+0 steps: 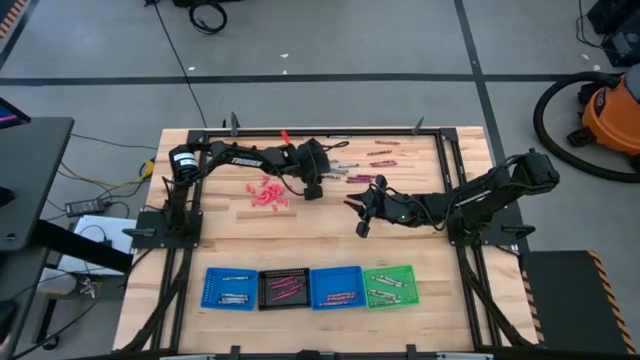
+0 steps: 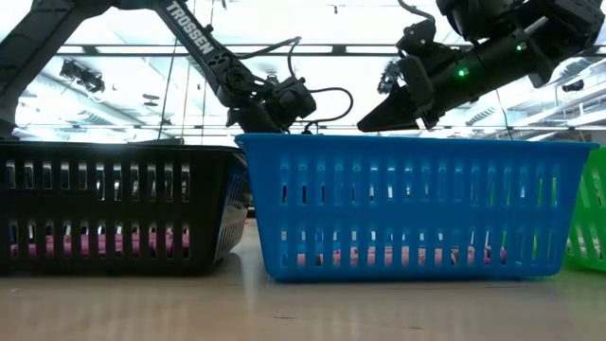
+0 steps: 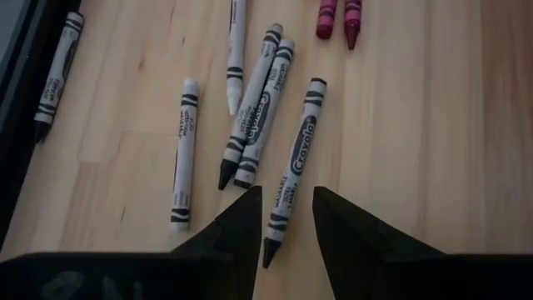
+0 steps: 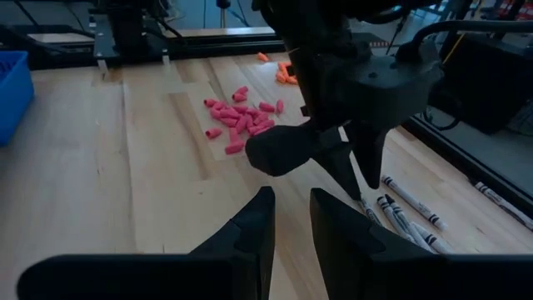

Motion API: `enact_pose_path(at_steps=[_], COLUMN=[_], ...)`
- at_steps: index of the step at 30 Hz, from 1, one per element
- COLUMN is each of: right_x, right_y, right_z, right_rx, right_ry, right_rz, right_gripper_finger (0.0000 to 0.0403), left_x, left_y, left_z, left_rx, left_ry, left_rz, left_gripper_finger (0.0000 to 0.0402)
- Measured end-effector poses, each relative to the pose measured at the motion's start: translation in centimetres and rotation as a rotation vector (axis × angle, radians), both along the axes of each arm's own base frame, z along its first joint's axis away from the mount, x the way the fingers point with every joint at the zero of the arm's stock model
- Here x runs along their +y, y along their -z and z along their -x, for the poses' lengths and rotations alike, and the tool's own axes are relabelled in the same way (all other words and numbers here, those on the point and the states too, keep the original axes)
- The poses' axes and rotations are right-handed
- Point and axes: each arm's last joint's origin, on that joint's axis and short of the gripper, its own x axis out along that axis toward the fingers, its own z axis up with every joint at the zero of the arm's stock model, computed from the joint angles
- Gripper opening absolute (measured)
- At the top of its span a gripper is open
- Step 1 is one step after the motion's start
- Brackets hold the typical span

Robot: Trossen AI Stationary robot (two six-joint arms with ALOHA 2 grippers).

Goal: Sort crayons
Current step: Put the black crayon into the left blue bin

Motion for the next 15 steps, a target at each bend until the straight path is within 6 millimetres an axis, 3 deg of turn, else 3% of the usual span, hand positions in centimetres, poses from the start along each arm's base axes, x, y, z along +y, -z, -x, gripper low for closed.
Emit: enact_pose_path(at_steps=[9,15], right_x=[0.0,0.0], right_y=[-0.1,-0.1], right_z=[0.0,0.0], right_rx=[-0.006,-0.007], right_ry=[-0.001,-0.006], right_rz=[-0.001,-0.005], right_gripper_finger=[0.0086,0.0086], left_x=[-0.2,-1.1], left_y=[0.0,-2.1], left_z=[0.2,-1.0], left_rx=[0.053,0.091], left_ry=[-0.018,0.001], left_rz=[0.013,-0.008], left_gripper_finger=[0.0120,0.0120])
